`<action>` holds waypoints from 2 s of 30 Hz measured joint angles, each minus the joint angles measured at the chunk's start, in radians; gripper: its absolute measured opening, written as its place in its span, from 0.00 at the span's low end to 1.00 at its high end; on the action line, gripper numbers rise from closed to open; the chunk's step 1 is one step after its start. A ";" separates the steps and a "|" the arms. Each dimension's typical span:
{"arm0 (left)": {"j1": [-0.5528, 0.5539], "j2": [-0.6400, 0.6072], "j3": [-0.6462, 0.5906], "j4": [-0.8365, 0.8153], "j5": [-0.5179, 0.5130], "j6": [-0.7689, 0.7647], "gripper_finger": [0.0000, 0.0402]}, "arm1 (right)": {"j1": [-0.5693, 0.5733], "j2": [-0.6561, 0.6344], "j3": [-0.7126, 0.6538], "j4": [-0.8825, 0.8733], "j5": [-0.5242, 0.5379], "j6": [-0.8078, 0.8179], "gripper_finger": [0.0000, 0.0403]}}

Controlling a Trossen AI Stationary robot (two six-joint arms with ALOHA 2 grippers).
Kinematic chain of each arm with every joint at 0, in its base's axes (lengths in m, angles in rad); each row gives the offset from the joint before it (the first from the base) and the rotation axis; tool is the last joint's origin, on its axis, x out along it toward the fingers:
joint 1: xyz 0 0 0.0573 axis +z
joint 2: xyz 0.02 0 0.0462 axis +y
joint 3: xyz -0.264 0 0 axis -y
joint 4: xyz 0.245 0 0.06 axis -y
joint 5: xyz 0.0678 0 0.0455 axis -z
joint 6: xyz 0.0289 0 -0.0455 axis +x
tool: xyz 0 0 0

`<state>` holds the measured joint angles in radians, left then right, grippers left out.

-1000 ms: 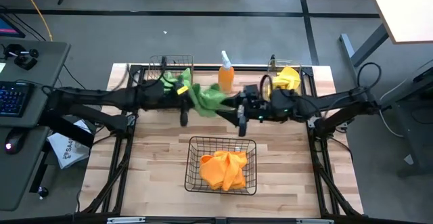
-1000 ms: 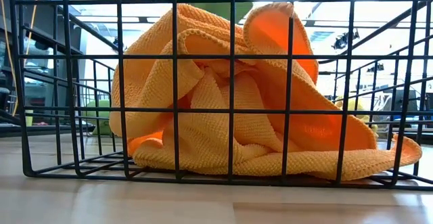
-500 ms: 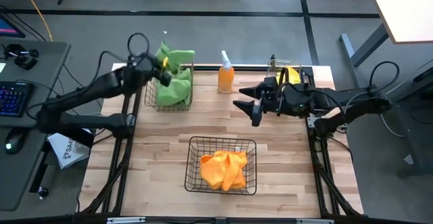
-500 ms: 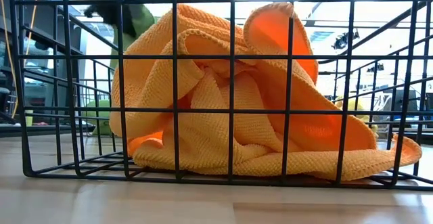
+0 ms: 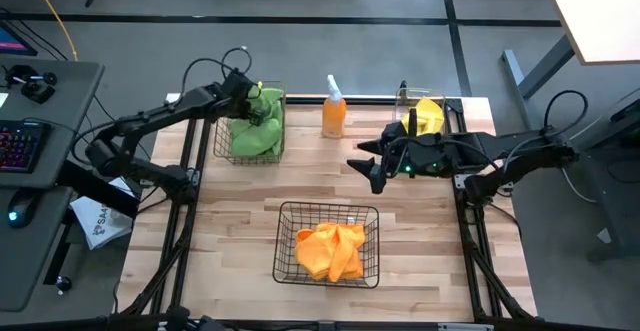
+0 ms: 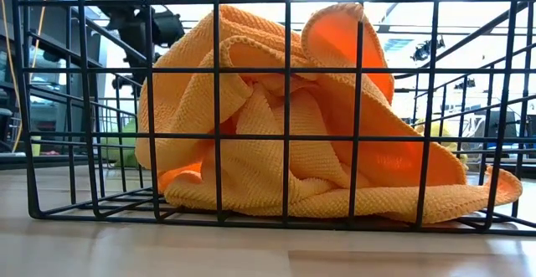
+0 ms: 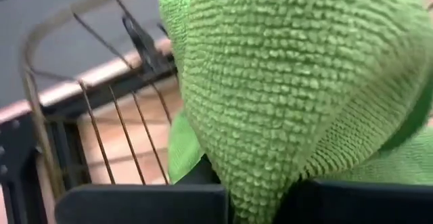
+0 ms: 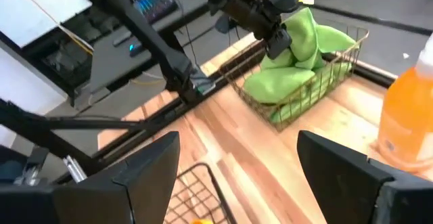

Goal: Sort microfiber towel by color & place in baskets
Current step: Put the green microfiber towel into the gold wire basket

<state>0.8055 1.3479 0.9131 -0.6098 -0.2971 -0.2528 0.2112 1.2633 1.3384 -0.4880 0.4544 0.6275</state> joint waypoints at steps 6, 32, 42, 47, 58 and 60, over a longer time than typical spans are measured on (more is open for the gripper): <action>0.000 0.016 -0.096 0.006 0.069 -0.008 0.05 | 0.039 0.000 0.000 -0.010 0.021 0.020 0.73; -0.010 -0.021 0.364 -0.366 0.268 0.288 0.49 | 0.060 0.000 0.000 -0.010 0.022 0.044 0.73; -0.100 0.069 0.355 -0.418 0.039 0.734 0.14 | 0.057 0.000 0.000 -0.010 0.022 0.045 0.73; -0.064 0.178 0.312 -0.327 0.038 0.699 0.02 | 0.057 0.000 0.000 -0.010 0.022 0.057 0.73; -0.060 0.437 0.209 -0.291 0.163 0.694 0.00 | 0.058 0.000 0.000 -0.010 0.036 0.106 0.73; -0.061 0.467 0.196 -0.286 0.150 0.691 0.00 | 0.058 0.000 0.000 -0.010 0.040 0.106 0.73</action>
<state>0.7448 1.8152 1.1088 -0.8959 -0.1474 0.4381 0.2687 1.2633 1.3384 -0.4976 0.4942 0.7334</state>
